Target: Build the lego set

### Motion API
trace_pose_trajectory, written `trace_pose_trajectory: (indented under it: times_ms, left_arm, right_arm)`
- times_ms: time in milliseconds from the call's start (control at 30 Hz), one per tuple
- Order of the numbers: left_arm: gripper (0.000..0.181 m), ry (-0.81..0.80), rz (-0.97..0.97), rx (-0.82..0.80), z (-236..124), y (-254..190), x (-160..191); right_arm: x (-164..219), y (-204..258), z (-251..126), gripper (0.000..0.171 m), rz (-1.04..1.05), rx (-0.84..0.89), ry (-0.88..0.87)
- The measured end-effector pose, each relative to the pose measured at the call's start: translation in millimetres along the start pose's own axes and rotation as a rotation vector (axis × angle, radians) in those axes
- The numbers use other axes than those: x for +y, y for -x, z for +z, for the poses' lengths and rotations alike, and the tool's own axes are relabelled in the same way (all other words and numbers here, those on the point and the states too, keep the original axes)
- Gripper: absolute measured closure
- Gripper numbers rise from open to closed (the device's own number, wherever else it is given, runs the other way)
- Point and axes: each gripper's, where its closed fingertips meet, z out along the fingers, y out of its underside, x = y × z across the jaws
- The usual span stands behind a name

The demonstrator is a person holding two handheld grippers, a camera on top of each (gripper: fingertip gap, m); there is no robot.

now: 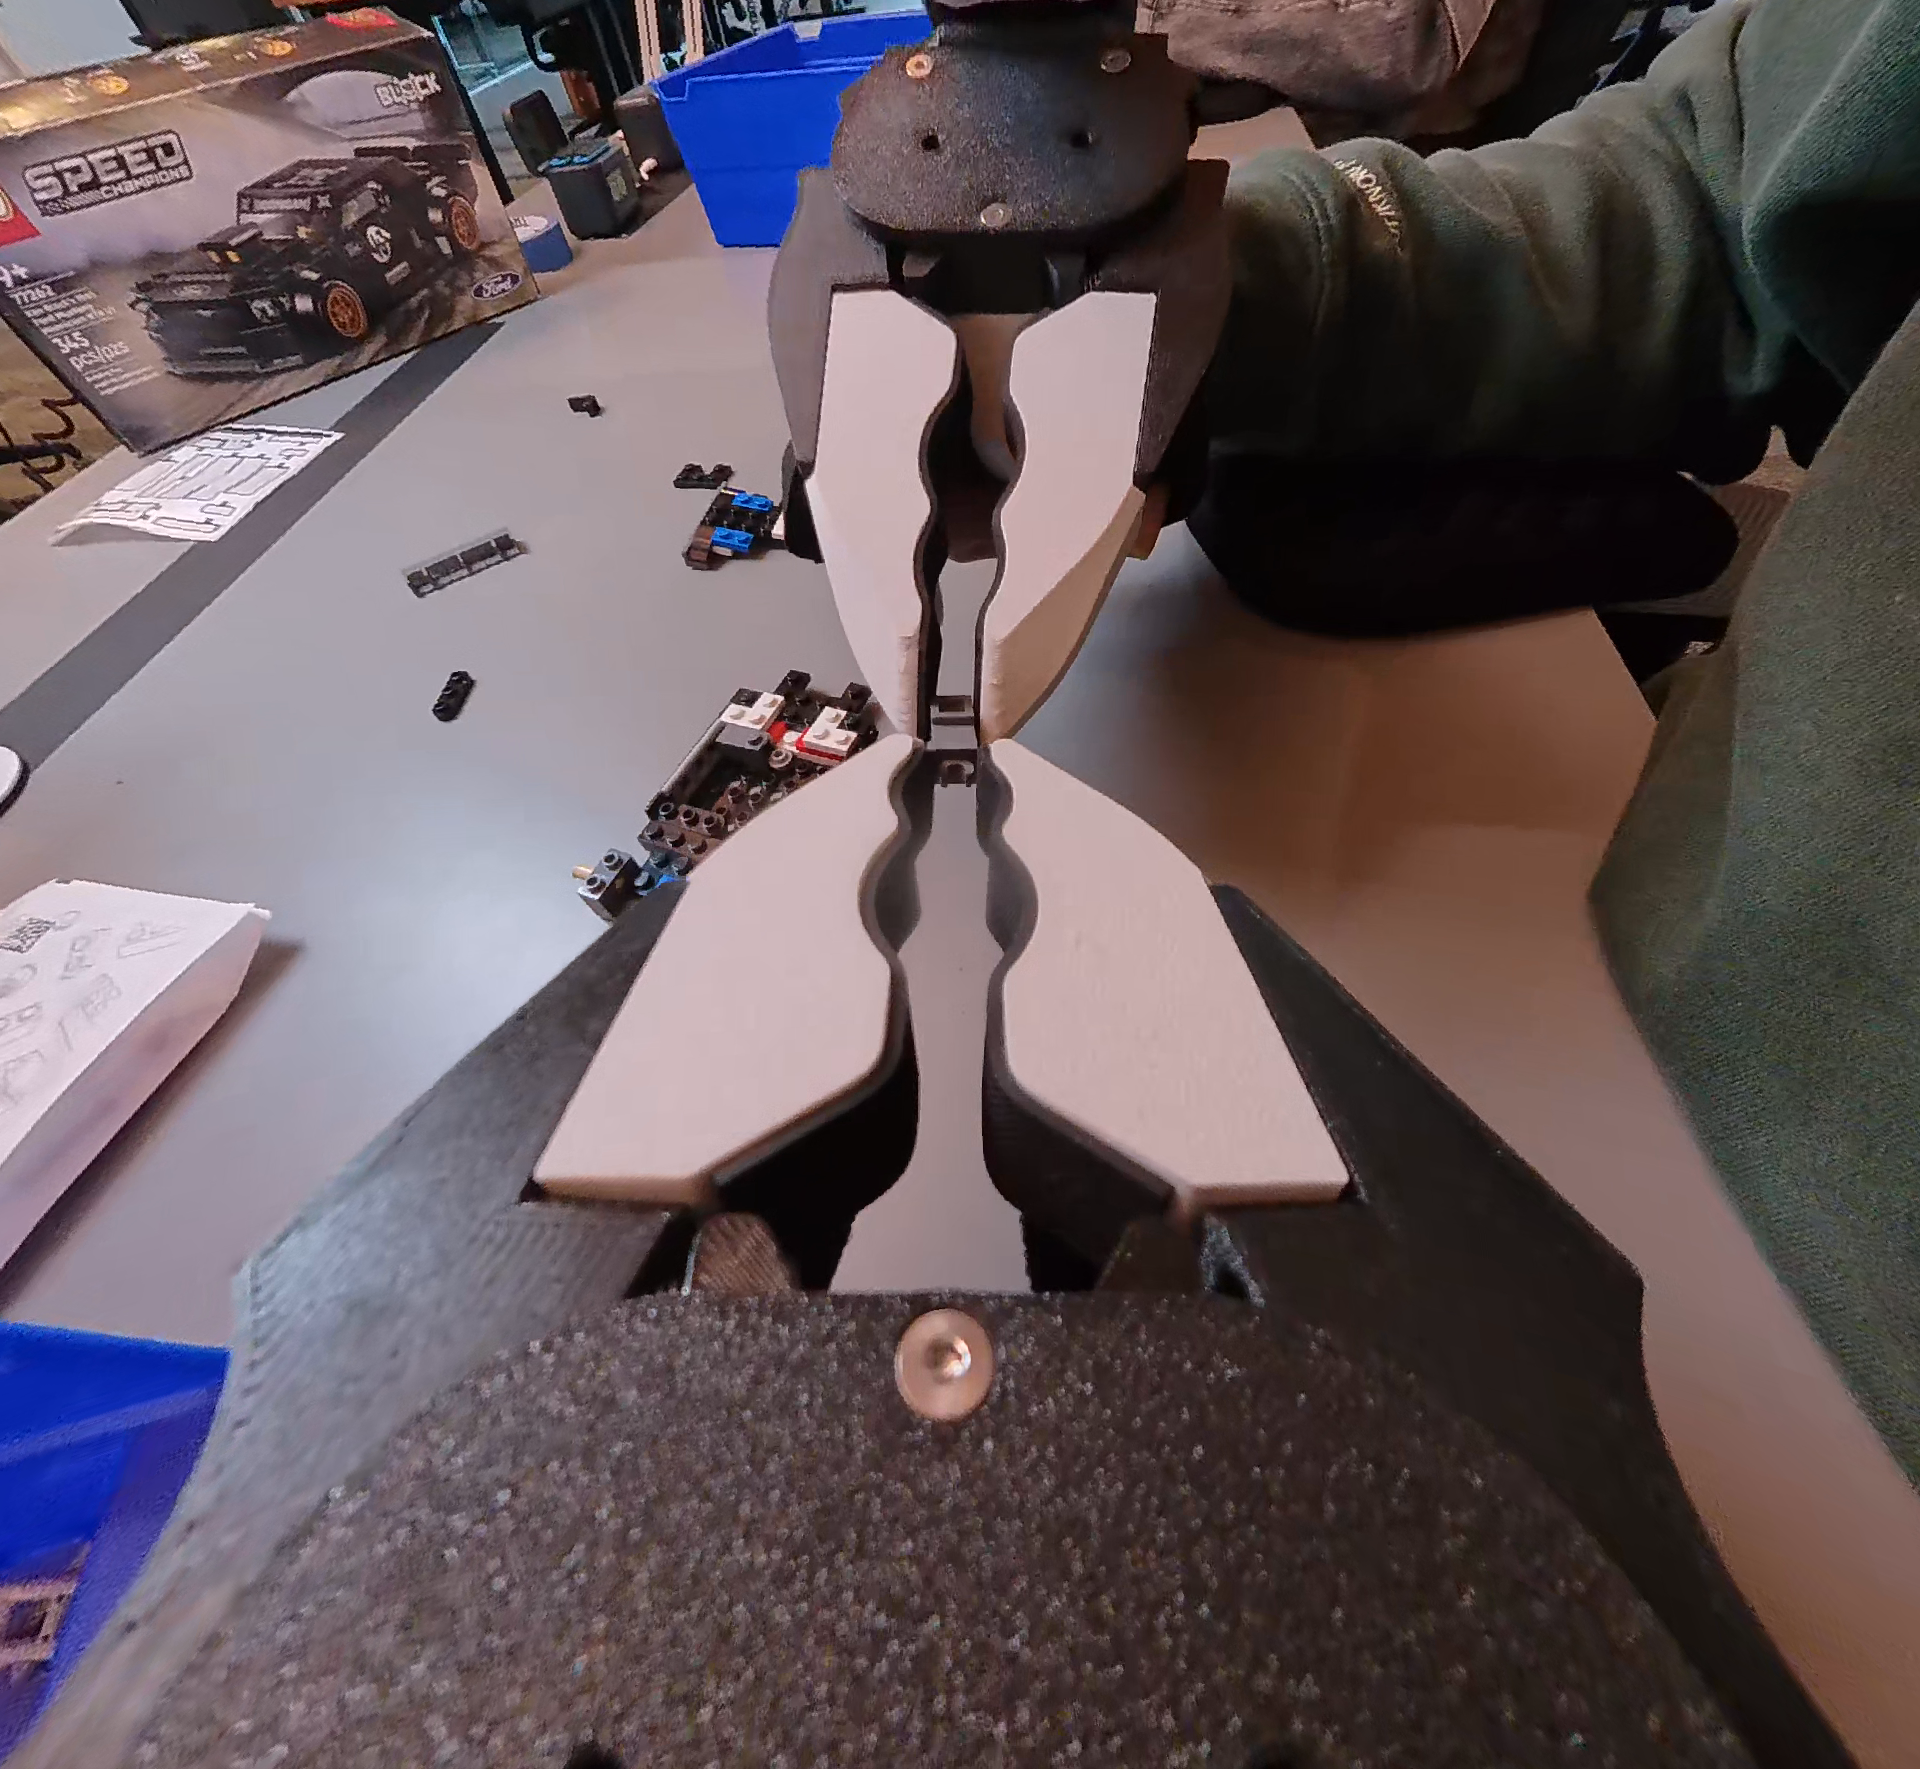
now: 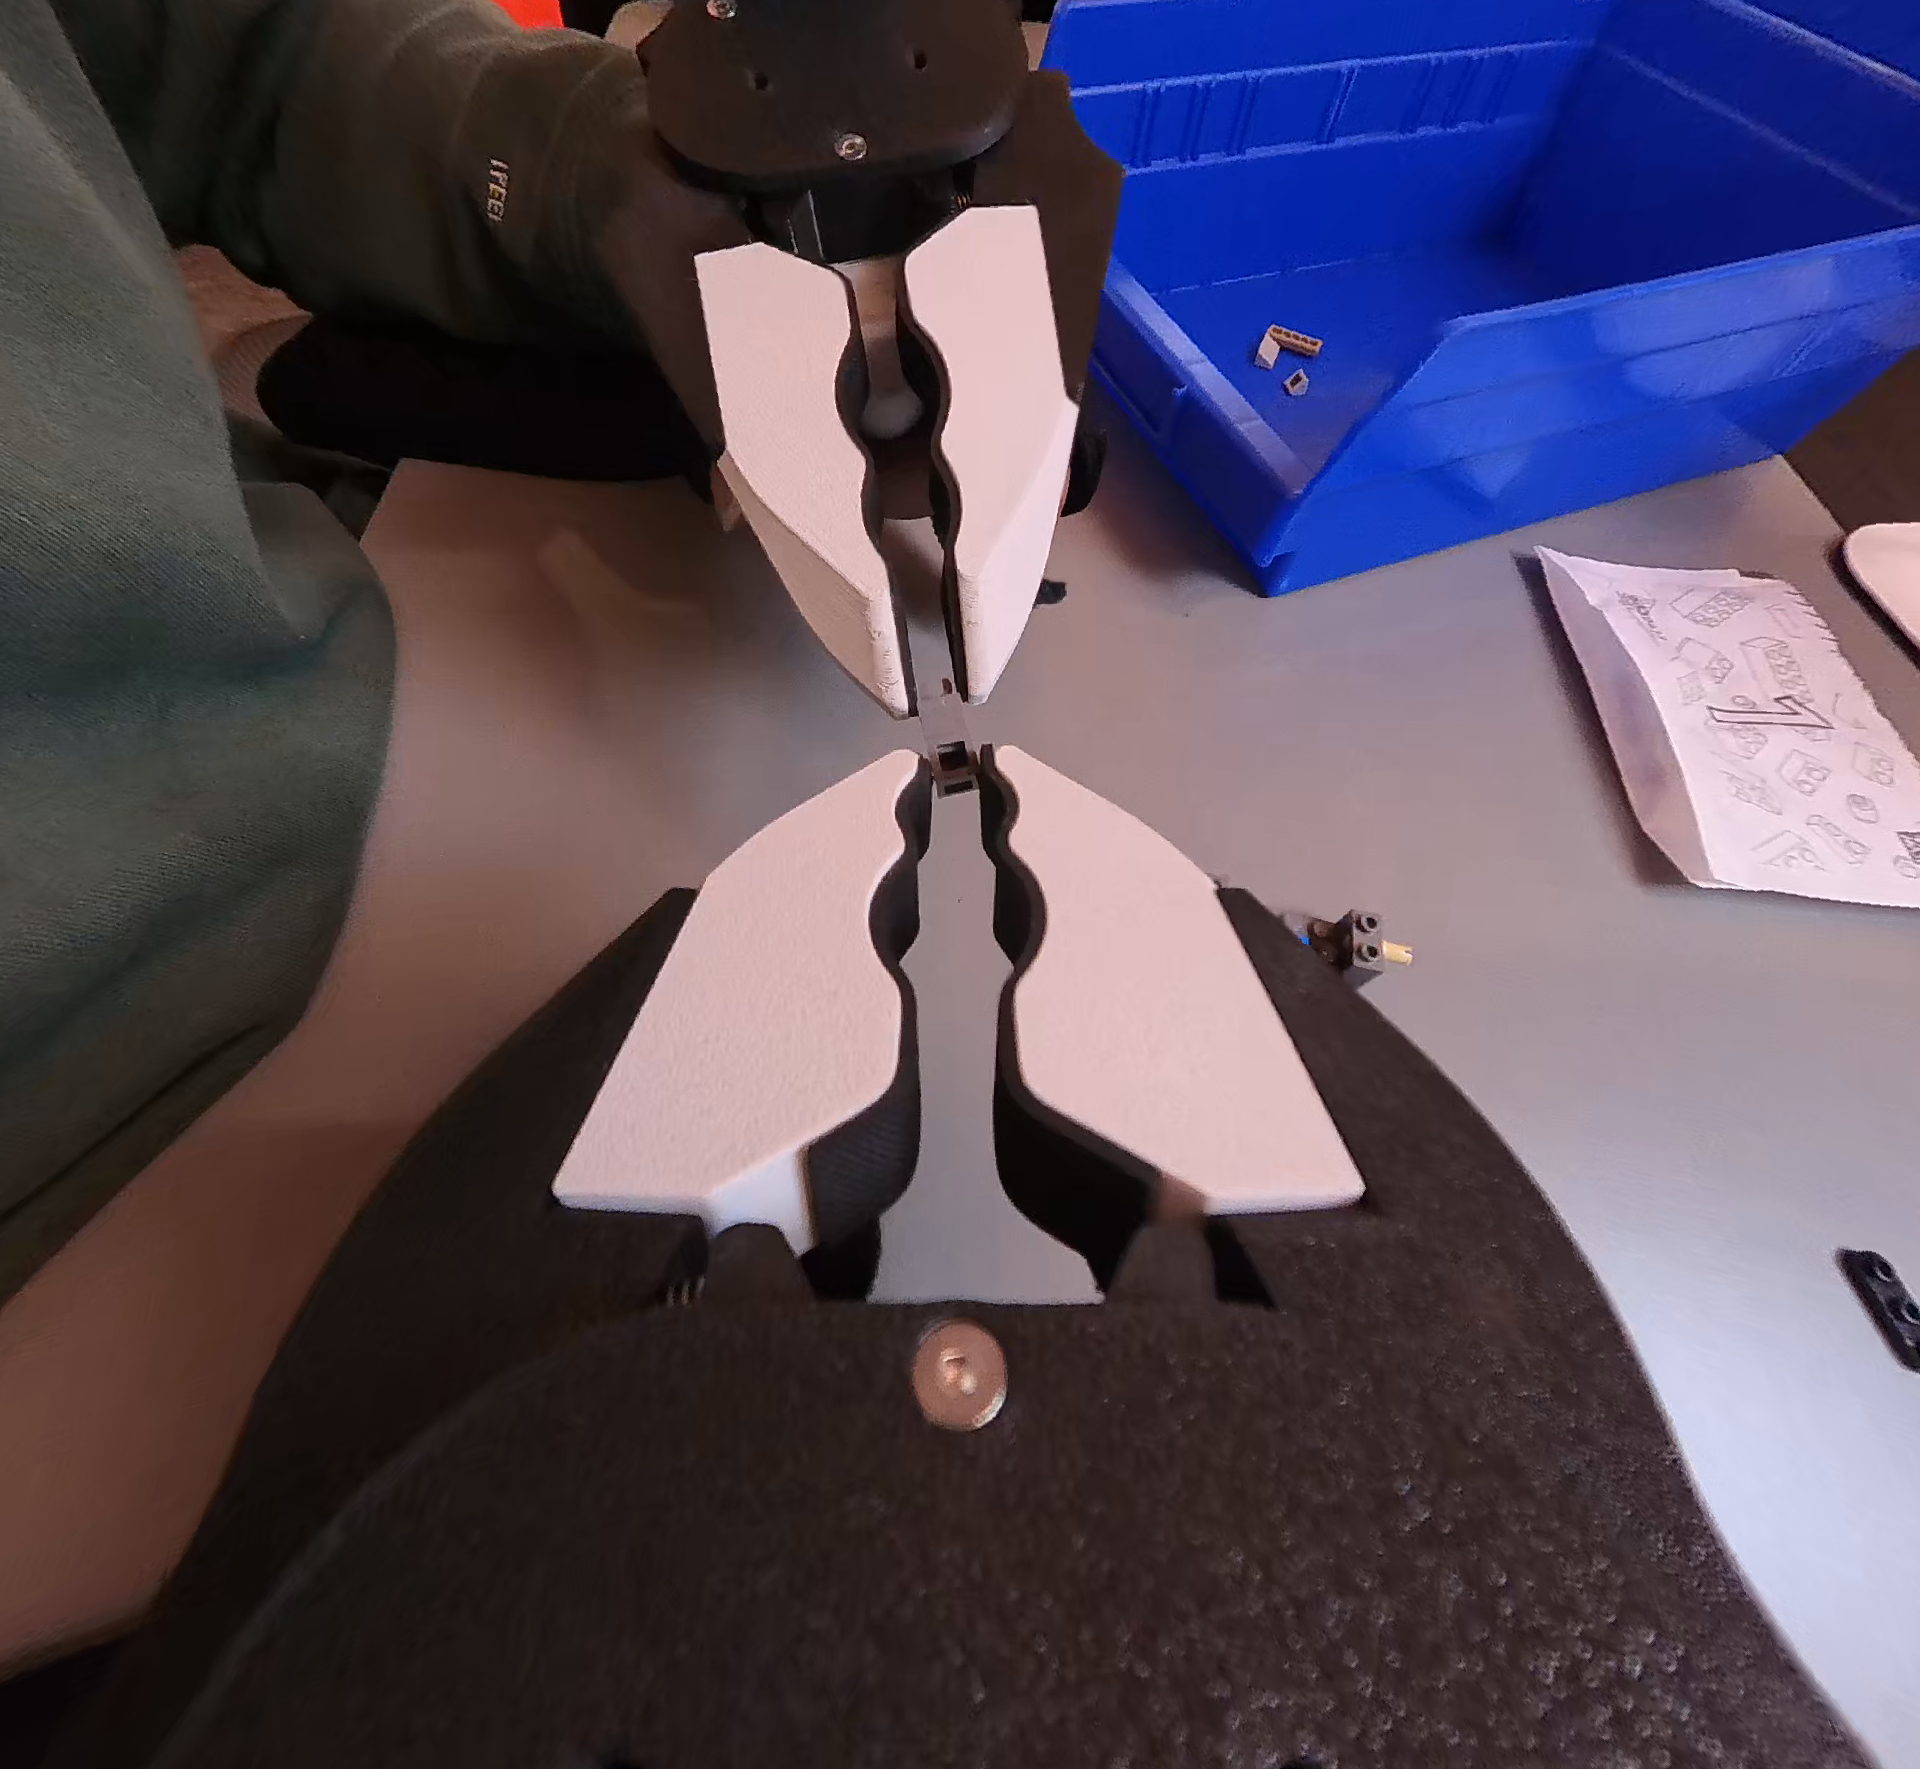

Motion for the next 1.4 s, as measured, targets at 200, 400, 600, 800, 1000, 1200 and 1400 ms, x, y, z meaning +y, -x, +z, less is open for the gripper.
trace_pose_trajectory:
  times_ms: [200, 400, 600, 800, 1000, 1200, 1400]
  left_arm:
    - [0.175, -0.032, -0.002, 0.022, -2.6, -1.8, -4.6]
    - [0.175, -0.045, 0.001, 0.043, -4.6, -4.7, -7.1]
    - [0.175, -0.028, -0.009, 0.048, -7.6, -4.2, -11.2]
    - [0.175, -0.068, -0.029, -0.048, -30.8, 23.1, -17.3]
    - [0.175, 0.16, -0.07, -0.561, -74.1, 110.4, 18.0]
    - [0.157, 0.294, -0.268, -0.576, -75.9, 119.2, 54.3]
    - [0.156, 0.242, -0.284, -0.621, -88.3, 127.9, 45.5]
  right_arm:
    - [-5.0, 3.0, 1.2, 0.16, -0.028, 0.005, -0.025]
    - [-9.7, 6.0, 0.2, 0.162, -0.051, 0.007, -0.05]
    - [-14.0, 7.2, -3.5, 0.163, -0.066, 0.01, -0.048]
    - [-11.1, -10.0, -22.5, 0.163, -0.029, 0.064, -0.08]
    - [-4.8, -11.6, -11.3, 0.163, -0.014, 0.061, -0.078]
    - [-0.8, -11.7, -7.3, 0.163, -0.002, 0.054, -0.067]
    - [0.9, -11.9, -7.0, 0.163, 0.004, 0.054, -0.063]
